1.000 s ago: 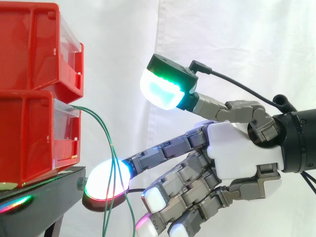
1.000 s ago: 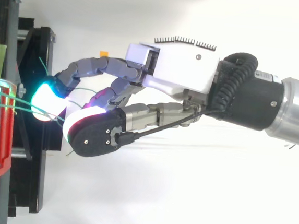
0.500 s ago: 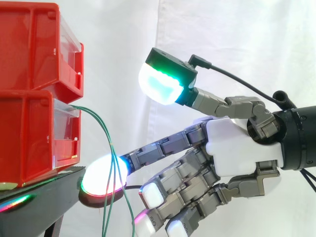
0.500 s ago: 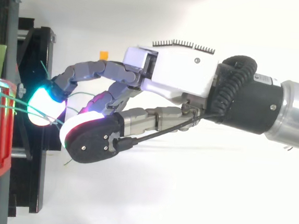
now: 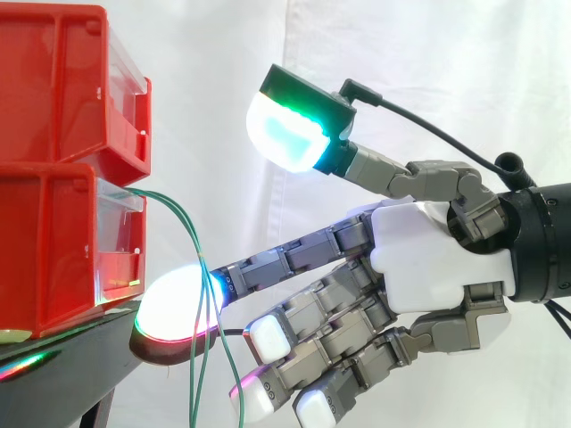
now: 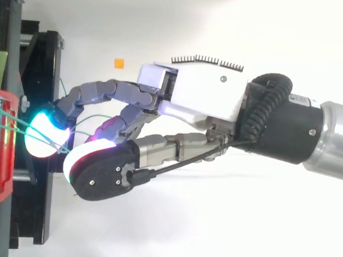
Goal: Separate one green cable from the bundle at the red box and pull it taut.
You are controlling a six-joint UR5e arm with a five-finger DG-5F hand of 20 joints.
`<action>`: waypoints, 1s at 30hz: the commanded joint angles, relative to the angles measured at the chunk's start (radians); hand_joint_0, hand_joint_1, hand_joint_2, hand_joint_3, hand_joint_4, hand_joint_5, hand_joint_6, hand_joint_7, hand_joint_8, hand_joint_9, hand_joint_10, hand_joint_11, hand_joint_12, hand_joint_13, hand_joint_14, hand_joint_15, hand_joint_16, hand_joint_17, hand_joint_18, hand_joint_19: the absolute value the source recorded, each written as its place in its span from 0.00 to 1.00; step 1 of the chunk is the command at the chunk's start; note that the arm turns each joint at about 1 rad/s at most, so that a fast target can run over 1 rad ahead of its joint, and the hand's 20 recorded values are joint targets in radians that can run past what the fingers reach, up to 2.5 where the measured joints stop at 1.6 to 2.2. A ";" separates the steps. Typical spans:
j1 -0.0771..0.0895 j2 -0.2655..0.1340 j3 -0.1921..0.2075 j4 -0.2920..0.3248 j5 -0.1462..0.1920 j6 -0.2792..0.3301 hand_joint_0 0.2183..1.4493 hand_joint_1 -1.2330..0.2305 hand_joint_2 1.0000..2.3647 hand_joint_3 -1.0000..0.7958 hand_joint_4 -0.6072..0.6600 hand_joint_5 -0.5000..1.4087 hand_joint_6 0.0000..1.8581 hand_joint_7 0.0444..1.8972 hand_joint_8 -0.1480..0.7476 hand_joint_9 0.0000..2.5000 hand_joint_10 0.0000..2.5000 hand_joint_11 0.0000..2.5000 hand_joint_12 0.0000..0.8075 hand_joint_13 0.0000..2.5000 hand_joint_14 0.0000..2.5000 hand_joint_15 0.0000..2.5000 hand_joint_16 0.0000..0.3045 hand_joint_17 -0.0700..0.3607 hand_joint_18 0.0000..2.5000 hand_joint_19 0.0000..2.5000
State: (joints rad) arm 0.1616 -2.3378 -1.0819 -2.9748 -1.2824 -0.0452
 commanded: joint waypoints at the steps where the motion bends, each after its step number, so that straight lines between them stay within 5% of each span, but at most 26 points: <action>1: 0.006 0.000 0.000 -0.001 0.000 0.018 0.12 0.53 0.00 0.28 0.61 0.18 0.27 0.33 0.53 0.38 0.00 0.21 0.51 0.28 0.00 0.16 0.25 0.55 0.30 0.18; 30: 0.030 0.000 0.000 -0.024 -0.009 0.122 0.17 0.51 0.00 0.28 0.66 0.20 0.27 0.34 0.49 0.40 0.00 0.22 0.47 0.29 0.01 0.17 0.22 0.51 0.28 0.20</action>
State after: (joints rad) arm 0.1914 -2.3378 -1.0814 -2.9915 -1.2890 0.0657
